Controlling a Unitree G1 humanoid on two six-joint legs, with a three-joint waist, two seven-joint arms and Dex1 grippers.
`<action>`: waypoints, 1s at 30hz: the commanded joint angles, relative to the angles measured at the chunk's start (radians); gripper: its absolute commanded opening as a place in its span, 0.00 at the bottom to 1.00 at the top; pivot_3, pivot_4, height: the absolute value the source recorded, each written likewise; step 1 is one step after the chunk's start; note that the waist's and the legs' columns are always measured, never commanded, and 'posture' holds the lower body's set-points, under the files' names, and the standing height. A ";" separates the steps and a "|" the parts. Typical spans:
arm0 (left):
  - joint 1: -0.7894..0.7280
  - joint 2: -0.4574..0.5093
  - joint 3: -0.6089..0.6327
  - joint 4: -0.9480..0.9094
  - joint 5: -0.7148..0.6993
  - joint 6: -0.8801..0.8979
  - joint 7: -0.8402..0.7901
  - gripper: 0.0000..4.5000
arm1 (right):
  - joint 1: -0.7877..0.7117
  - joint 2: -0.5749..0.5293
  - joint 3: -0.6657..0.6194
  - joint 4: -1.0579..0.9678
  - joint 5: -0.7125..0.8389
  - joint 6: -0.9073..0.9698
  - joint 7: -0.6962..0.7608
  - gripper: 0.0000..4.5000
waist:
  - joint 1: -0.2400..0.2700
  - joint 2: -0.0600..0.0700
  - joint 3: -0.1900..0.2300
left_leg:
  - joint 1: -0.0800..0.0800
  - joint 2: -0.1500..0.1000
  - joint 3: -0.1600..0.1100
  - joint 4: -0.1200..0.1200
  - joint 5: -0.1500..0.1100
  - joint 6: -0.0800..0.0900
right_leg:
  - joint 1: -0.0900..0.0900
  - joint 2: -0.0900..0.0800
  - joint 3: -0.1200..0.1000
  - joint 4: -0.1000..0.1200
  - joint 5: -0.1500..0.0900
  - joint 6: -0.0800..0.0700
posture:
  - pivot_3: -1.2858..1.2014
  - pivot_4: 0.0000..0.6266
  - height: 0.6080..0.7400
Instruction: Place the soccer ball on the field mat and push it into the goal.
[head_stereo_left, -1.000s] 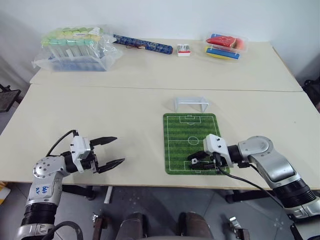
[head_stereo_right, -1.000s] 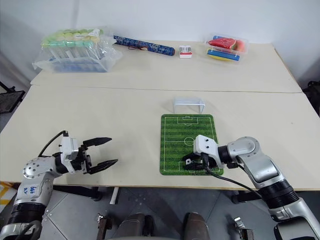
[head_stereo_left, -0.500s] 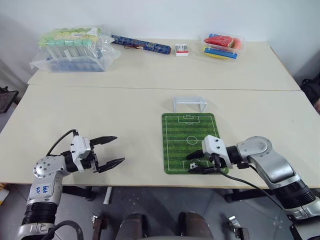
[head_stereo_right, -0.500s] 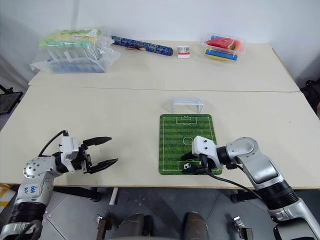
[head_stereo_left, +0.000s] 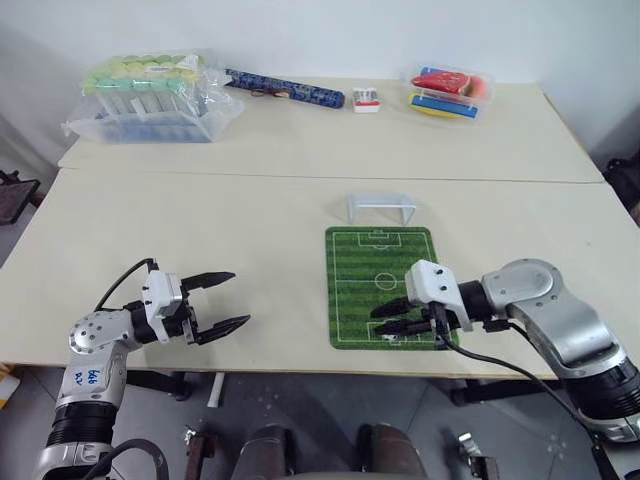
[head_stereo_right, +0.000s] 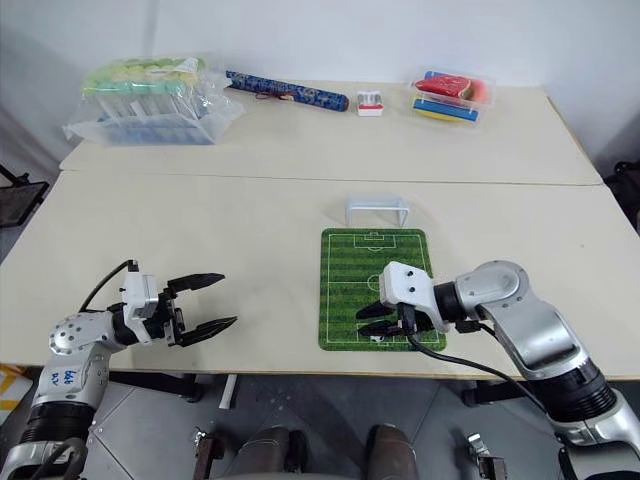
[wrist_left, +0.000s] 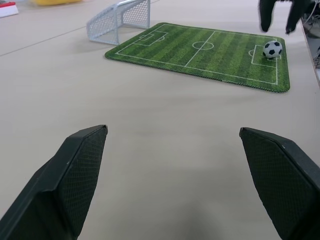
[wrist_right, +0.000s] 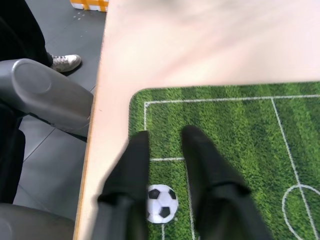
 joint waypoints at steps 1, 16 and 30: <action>-0.001 -0.001 0.002 -0.012 -0.015 -0.005 -0.013 1.00 | 0.046 -0.034 -0.022 -0.087 0.047 0.027 0.010 0.01 | 0.001 0.000 0.000 | 0.000 0.000 0.000 0.000 0.000 0.000 | 0.000 0.000 0.000 0.000 0.000 0.000 | 0.52 0.24 1.00; 0.003 0.011 0.002 -0.029 -0.014 0.016 -0.028 1.00 | 0.093 0.009 0.047 0.131 -0.052 -0.124 -0.018 0.01 | -0.002 -0.001 0.000 | 0.000 0.000 0.001 0.000 0.000 0.000 | 0.000 0.000 0.000 0.000 0.000 0.000 | 0.52 0.24 1.00; -0.135 -0.039 0.017 -0.015 -0.052 0.067 0.029 1.00 | -0.256 0.099 -0.111 0.503 -0.110 -0.235 -0.194 0.01 | -0.001 -0.001 0.001 | -0.001 0.000 0.000 0.000 0.000 0.000 | -0.001 0.000 -0.001 0.000 0.000 0.000 | 0.52 0.24 1.00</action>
